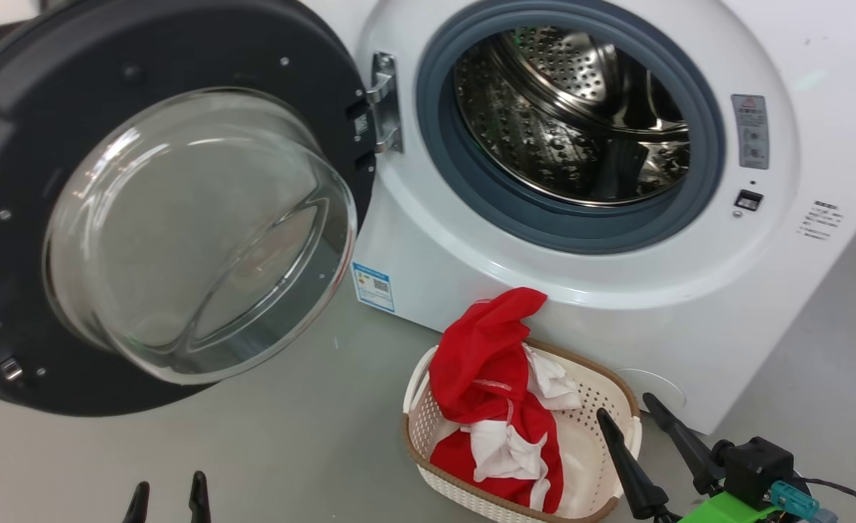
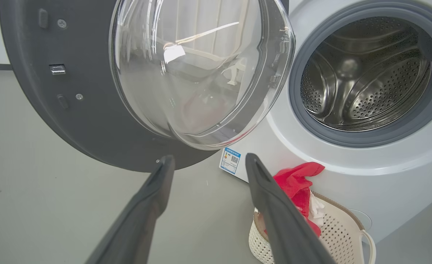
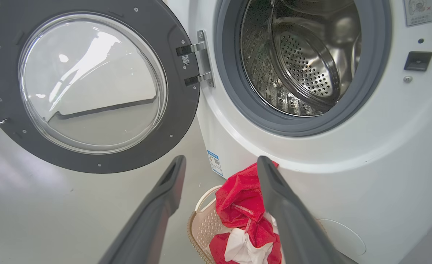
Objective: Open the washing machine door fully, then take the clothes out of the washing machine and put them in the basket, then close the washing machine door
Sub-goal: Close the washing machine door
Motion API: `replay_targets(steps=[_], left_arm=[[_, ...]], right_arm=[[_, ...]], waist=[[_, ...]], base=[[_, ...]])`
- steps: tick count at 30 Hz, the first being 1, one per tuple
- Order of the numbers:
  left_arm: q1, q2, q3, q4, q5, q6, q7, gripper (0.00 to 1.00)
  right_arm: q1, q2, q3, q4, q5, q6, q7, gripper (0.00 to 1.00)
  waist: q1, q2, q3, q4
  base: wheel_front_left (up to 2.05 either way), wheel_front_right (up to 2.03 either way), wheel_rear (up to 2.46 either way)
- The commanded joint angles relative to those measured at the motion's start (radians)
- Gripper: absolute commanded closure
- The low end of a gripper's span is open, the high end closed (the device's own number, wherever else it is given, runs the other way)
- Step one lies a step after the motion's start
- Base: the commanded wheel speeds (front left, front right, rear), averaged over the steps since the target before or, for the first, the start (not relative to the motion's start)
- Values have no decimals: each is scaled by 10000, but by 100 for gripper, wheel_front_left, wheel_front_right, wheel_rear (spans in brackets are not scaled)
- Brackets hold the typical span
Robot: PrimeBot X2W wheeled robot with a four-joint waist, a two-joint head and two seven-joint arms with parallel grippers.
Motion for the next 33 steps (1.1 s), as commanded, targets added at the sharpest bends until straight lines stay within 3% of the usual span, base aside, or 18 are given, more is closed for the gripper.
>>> replay_targets(steps=[1, 17, 18, 20, 21, 26, 33], left_arm=[[-110, 62, 322, -389, -107, 114, -51, 0], [80, 62, 305, -893, -399, 375, -51, 0], [53, 62, 331, -948, -464, 368, -51, 22], [-16, 62, 396, -1091, -567, 333, -51, 93], [-67, 62, 441, -1206, -637, 310, -51, 100], [-548, 62, 953, -2166, -695, 104, -51, 100], [-2138, 337, 2618, -3536, -366, -599, -51, 100]], right_arm=[[-557, -102, 275, -167, 72, 63, -65, 0], [-810, -197, 595, -21, 238, 63, -65, 0], [-802, -200, 591, -25, 237, 63, -65, 0], [-782, -207, 575, -37, 226, 63, -65, 0], [-769, -210, 566, -45, 219, 63, -65, 0], [-731, -242, 544, -68, 175, 63, -65, 0], [-774, -321, 527, -80, 139, 63, -65, 0]], waist=[[0, -1, 18, 260], [0, -1, 49, 302], [0, -1, 60, 303], [0, -1, 88, 305], [0, -1, 107, 307], [0, -1, 240, 331], [0, -1, 514, 358]], base=[[0, 0, 0], [0, 0, 0], [0, 0, 0], [0, 0, 0], [0, 0, 0], [0, 0, 0], [0, 0, 0]])
